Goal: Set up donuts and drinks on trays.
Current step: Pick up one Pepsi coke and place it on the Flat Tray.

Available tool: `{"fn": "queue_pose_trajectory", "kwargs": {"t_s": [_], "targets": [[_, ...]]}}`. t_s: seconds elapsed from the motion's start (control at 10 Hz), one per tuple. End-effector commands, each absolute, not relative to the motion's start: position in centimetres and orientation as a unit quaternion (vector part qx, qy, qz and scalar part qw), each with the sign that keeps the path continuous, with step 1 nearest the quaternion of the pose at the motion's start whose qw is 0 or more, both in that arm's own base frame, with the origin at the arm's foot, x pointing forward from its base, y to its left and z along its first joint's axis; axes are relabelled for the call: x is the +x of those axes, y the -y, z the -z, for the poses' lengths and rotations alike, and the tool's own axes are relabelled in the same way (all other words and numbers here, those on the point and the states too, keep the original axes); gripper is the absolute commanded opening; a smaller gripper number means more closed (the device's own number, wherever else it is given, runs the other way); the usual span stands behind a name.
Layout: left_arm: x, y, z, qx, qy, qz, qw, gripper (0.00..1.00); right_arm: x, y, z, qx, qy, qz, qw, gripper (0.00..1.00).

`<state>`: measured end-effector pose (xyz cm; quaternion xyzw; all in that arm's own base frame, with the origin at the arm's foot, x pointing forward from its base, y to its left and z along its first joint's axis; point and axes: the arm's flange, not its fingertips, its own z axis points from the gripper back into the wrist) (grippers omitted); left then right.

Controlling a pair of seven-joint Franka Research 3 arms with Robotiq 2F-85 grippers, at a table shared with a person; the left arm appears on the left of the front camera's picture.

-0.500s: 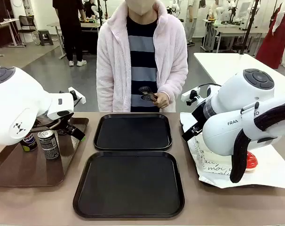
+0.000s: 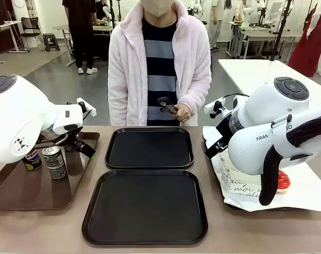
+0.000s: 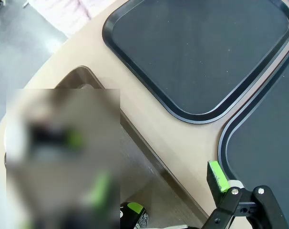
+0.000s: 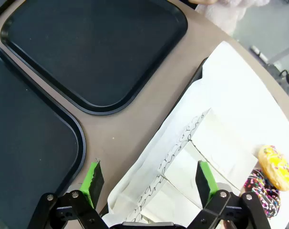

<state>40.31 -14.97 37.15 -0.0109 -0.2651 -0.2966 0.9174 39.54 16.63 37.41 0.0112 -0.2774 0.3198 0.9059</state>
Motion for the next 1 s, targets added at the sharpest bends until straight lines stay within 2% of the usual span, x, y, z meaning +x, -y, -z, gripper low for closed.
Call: {"fn": "queue_pose_trajectory", "kwargs": {"t_s": [0.0,0.6,0.7,0.8,0.9], "targets": [[40.3,15.0,-37.1,-0.011,0.265,0.297,0.917,1.0,39.5,-16.6,-37.4,0.011,0.277,-0.32,0.906,1.0],[40.3,15.0,-37.1,-0.011,0.265,0.297,0.917,1.0,39.5,-16.6,-37.4,0.011,0.277,-0.32,0.906,1.0],[40.3,15.0,-37.2,-0.011,0.265,0.297,0.917,1.0,38.2,-16.4,-38.8,0.0,0.263,-0.306,0.915,1.0],[38.2,15.1,-39.6,-0.012,0.244,0.302,0.922,1.0,35.4,-15.6,-40.7,-0.002,0.245,-0.311,0.918,1.0],[35.1,15.1,-42.4,-0.062,0.201,0.318,0.924,1.0,31.6,-14.4,-42.6,-0.013,0.218,-0.309,0.926,1.0]]}}
